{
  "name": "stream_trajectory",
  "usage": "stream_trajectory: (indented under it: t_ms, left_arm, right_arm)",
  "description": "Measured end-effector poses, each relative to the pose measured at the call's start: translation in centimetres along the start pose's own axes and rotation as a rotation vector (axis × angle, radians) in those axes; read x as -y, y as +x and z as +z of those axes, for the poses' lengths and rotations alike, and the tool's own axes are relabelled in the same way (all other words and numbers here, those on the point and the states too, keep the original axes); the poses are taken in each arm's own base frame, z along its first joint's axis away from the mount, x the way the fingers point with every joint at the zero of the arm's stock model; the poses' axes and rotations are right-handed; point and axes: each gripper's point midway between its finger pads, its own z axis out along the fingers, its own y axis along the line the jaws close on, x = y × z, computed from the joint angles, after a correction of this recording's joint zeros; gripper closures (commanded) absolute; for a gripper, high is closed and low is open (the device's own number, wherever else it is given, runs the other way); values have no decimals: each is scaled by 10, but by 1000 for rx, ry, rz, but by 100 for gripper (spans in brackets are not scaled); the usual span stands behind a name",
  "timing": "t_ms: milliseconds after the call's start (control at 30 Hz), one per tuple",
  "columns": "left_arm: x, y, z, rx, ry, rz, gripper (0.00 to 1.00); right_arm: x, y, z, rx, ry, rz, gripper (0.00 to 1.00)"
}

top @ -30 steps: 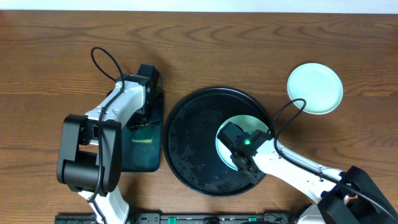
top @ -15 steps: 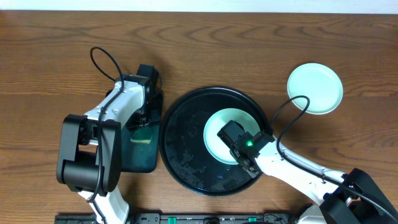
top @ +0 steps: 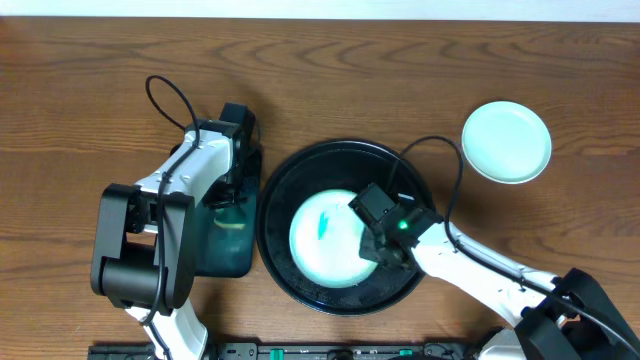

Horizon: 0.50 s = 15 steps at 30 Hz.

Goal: Clean dirty plates on tray and stack at the side
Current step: 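Grasp the lower green plate rim and drag it to tray center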

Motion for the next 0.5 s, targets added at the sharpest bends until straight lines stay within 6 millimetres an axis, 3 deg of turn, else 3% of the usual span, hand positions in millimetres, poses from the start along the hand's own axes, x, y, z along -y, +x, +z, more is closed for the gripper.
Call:
stream_trajectory:
  t_ms: [233, 267, 300, 400, 500]
  left_arm:
    - [1, -1, 0, 2, 4, 21, 92]
    - [1, -1, 0, 2, 4, 21, 87]
    - [1, -1, 0, 2, 4, 24, 75]
    - [1, -1, 0, 2, 4, 32, 73]
    - [1, 0, 0, 1, 5, 32, 58]
  right_arm:
    - [19, -1, 1, -73, 14, -139, 99]
    - [21, -3, 1, -75, 10, -148, 99]
    - [22, -5, 1, -75, 8, -155, 99]
    - [22, -10, 1, -68, -5, -181, 99]
    - [22, -16, 1, -57, -16, -202, 99]
